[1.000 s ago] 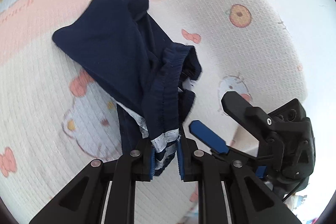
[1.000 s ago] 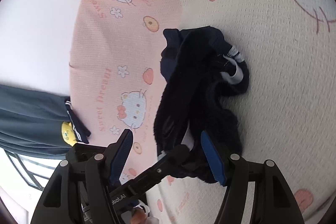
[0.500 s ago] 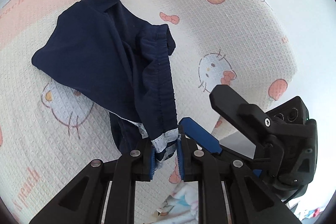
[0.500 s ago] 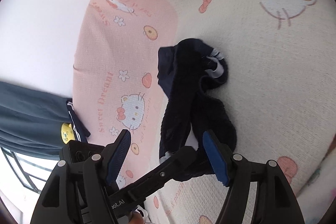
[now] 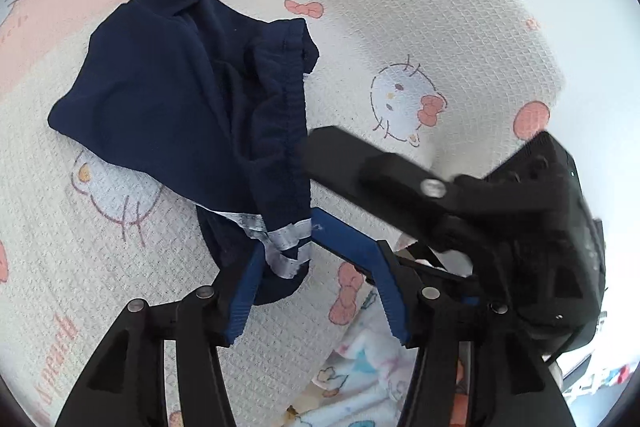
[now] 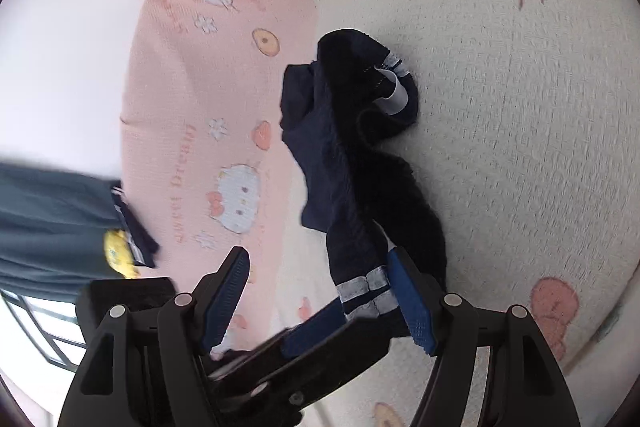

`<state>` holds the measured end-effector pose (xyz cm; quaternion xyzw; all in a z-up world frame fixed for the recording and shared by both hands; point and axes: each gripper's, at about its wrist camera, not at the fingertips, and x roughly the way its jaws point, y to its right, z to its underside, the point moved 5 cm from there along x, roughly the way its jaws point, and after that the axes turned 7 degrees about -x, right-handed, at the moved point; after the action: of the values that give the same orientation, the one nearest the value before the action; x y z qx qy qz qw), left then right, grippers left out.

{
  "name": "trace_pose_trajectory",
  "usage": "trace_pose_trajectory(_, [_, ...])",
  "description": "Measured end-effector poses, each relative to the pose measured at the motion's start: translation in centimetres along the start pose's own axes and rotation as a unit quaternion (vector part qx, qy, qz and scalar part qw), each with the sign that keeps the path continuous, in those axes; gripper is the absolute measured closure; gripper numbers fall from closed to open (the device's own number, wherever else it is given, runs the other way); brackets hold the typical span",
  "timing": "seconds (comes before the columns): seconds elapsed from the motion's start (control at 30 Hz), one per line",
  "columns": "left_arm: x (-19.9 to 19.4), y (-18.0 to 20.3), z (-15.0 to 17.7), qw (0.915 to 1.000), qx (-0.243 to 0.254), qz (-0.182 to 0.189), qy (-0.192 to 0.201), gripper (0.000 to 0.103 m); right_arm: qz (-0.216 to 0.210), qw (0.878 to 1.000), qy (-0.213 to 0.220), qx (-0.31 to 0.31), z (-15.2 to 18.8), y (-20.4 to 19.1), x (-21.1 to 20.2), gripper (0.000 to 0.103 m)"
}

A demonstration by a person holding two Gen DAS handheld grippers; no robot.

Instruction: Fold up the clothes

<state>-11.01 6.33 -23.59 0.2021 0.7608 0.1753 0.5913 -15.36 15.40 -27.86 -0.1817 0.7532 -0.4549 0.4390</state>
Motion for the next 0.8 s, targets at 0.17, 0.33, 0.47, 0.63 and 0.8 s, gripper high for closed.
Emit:
trace_pose_trajectory(0.17, [-1.4, -3.1, -0.7, 0.9995, -0.025, -0.014, 0.012, 0.051, 0.022, 1.0, -0.007, 0.017, -0.3, 1.3, 0.6, 0.032])
trace_pose_trajectory(0.33, [-2.5, -8.2, -1.4, 0.9953, -0.093, -0.019, 0.019, 0.051, 0.065, 0.998, -0.02, -0.005, -0.3, 1.9, 0.9, 0.032])
trace_pose_trajectory(0.47, [-2.6, -11.8, -2.0, 0.9883, -0.15, -0.021, 0.021, 0.051, 0.098, 0.993, -0.032, -0.052, -0.2, 1.3, 1.7, 0.034])
trace_pose_trajectory(0.63, [-3.2, -14.0, -2.8, 0.9837, -0.176, -0.018, 0.034, 0.051, 0.159, 0.975, -0.043, -0.147, 0.0, 0.4, 2.4, 0.076])
trace_pose_trajectory(0.8, [-3.2, -13.7, -3.8, 0.9884, -0.128, -0.065, 0.05, 0.051, 0.246, 0.937, -0.001, -0.249, -0.4, -0.9, 1.7, 0.087])
